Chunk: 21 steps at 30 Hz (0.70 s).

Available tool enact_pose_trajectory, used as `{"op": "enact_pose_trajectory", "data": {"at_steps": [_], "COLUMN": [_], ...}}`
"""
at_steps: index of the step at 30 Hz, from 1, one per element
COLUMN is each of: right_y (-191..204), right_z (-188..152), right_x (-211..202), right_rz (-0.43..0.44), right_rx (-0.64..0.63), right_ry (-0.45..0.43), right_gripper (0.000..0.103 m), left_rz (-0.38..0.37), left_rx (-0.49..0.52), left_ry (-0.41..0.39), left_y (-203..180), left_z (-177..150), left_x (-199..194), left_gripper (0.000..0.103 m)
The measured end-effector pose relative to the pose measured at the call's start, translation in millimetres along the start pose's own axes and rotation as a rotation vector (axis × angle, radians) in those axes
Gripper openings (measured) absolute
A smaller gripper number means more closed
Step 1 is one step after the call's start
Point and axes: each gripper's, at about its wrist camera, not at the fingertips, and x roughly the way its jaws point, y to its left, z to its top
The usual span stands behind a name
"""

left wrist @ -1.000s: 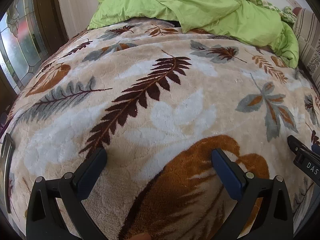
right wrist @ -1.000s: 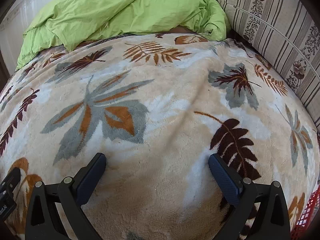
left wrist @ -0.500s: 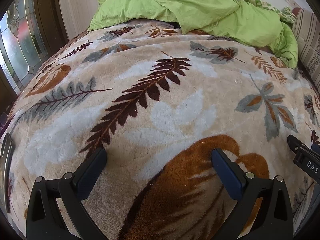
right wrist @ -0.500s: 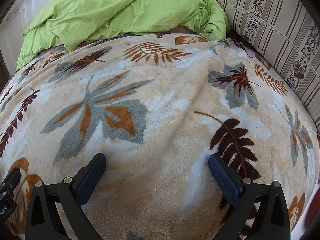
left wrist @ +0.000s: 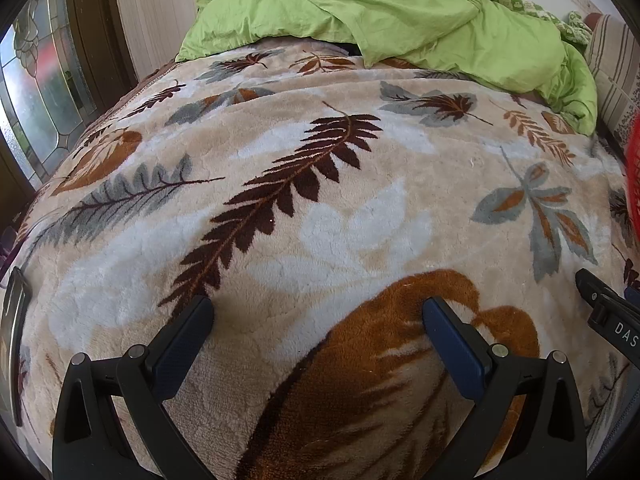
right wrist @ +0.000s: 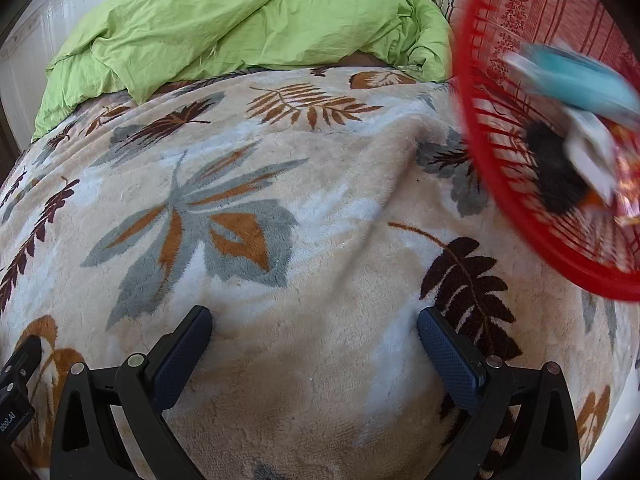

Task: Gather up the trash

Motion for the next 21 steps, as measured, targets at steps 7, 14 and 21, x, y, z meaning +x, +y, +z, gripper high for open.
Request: {"op": "enact_pose_trajectory", "data": {"at_steps": [7,14,21], "right_y": [0.5,0.2,1.5], "right_z": [-0.3,0.2,-0.7], "right_x": [-0.4,-1.3,-0.8], "right_rz": [0.000,-0.001,-0.002], "right_rx": [0.001,0.000,0.000], "right_ry": [0.000,0.001,0.001], "right_gripper": [0.102,0.102,0.102], "left_rz": [0.002,0.002,0.003], "left_rx": [0.001,0.001,0.002], "left_ry": [0.000,0.001,0.000], "left_y": [-0.7,-0.9,-1.2], "left_z": [-0.2,-0.2,0.3], "left_x": [-0.1,-0.2,-0.6], "left_gripper": [0.103,0.103,0.103]}}
